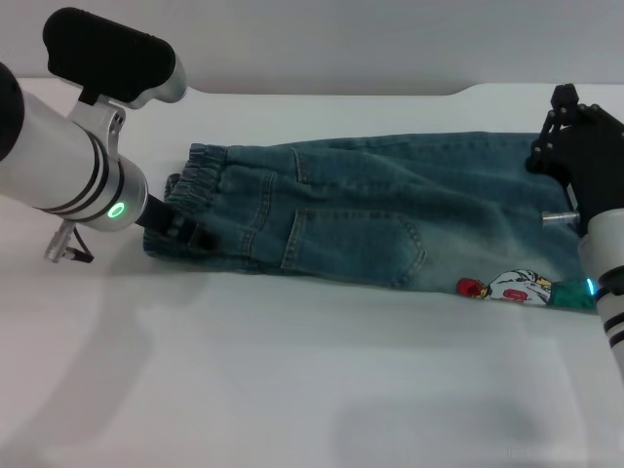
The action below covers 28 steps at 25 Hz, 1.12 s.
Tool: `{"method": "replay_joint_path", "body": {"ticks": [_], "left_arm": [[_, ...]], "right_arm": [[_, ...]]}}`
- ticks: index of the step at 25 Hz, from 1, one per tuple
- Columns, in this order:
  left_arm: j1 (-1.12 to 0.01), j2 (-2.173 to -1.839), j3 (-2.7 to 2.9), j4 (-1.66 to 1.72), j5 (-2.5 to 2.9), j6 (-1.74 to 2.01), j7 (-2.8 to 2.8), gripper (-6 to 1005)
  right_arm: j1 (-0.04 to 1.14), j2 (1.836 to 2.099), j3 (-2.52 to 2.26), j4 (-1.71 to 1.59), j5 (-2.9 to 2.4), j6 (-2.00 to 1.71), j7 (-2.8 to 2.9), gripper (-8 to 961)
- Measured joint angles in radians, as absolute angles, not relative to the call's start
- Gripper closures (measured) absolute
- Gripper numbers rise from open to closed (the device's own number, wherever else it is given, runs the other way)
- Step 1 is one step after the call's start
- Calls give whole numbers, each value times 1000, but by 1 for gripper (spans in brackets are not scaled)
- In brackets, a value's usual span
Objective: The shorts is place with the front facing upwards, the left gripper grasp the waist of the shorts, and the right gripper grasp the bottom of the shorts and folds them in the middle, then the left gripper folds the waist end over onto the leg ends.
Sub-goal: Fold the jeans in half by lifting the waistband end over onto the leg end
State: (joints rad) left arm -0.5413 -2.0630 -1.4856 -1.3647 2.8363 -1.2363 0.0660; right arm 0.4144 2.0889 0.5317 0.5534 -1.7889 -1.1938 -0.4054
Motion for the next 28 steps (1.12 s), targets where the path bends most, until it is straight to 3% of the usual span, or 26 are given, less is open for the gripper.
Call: {"method": "replay_joint_path", "body": {"ticks": [28], "left_arm": [[-599,-2060,-1525,-1174,2758,-1177,120,145]], "right_arm": [[414,2087,505,564,-1787,-1204,-412,954]]}}
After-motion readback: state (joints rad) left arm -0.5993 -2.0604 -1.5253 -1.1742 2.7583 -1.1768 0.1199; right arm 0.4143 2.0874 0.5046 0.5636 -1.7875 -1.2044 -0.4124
